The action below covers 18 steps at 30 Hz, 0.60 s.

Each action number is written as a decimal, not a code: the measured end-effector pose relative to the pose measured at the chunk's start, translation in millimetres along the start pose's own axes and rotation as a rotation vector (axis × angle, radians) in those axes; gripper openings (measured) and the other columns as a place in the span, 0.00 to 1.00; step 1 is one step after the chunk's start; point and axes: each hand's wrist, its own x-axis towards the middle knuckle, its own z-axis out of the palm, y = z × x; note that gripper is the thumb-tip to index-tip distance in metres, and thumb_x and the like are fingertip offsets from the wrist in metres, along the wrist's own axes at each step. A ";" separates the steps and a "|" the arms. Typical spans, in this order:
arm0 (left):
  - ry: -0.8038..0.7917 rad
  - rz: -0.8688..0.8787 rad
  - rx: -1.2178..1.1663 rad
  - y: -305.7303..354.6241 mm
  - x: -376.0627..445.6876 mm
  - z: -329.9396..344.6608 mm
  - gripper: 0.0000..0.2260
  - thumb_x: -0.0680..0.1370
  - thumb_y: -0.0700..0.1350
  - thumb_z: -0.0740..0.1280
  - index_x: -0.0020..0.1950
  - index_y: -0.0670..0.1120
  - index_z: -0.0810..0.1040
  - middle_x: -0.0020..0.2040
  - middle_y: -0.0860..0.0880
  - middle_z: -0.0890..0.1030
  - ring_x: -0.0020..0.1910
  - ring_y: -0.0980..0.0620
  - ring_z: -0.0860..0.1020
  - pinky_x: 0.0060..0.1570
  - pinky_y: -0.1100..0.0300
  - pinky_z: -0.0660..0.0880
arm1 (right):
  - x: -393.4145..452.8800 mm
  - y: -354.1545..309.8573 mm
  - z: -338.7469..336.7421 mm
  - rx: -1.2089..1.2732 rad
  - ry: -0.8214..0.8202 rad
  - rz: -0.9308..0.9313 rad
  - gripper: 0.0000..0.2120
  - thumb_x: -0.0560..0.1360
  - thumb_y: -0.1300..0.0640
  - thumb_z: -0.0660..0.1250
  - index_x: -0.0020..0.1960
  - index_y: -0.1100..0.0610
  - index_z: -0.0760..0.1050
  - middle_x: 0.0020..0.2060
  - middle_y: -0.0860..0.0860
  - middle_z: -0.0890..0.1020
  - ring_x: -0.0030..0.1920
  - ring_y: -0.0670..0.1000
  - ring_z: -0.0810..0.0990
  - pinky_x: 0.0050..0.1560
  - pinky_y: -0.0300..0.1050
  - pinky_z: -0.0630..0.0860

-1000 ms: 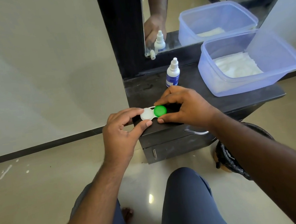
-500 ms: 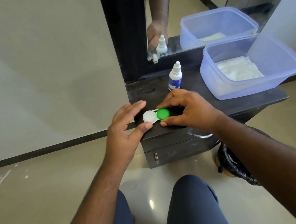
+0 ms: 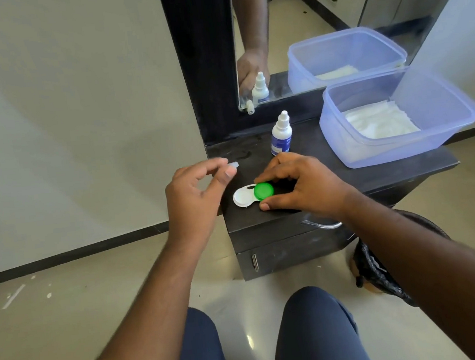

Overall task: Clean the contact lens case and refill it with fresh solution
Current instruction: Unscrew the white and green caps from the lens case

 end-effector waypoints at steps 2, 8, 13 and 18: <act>-0.028 0.022 0.084 4.4 16.9 -0.6 0.04 0.76 0.50 0.70 0.45 0.52 0.84 0.39 0.58 0.83 0.42 0.58 0.80 0.44 0.62 0.76 | 1.8 -1.9 -2.2 -0.007 0.003 -0.001 0.19 0.65 0.52 0.79 0.55 0.49 0.82 0.45 0.40 0.78 0.49 0.44 0.78 0.50 0.38 0.76; -0.189 -0.128 0.254 -4.9 38.7 8.9 0.08 0.72 0.55 0.71 0.40 0.52 0.85 0.33 0.55 0.82 0.36 0.52 0.78 0.47 0.46 0.76 | 1.5 -6.1 -3.6 -0.022 -0.020 0.005 0.19 0.65 0.52 0.78 0.56 0.51 0.81 0.47 0.42 0.78 0.50 0.45 0.77 0.51 0.36 0.75; -0.157 -0.092 0.191 0.2 27.7 4.6 0.06 0.75 0.53 0.70 0.47 0.52 0.85 0.43 0.54 0.83 0.42 0.57 0.79 0.43 0.62 0.74 | -3.0 -5.6 0.0 -0.026 0.014 0.006 0.20 0.65 0.52 0.78 0.57 0.51 0.81 0.47 0.43 0.78 0.50 0.44 0.77 0.50 0.36 0.74; -0.203 -0.011 0.063 -6.6 -16.0 -11.5 0.12 0.71 0.53 0.74 0.54 0.54 0.82 0.49 0.56 0.80 0.48 0.57 0.77 0.46 0.70 0.71 | -5.2 -5.1 1.6 -0.070 0.010 0.013 0.22 0.66 0.52 0.78 0.58 0.52 0.80 0.49 0.45 0.78 0.51 0.47 0.77 0.53 0.44 0.76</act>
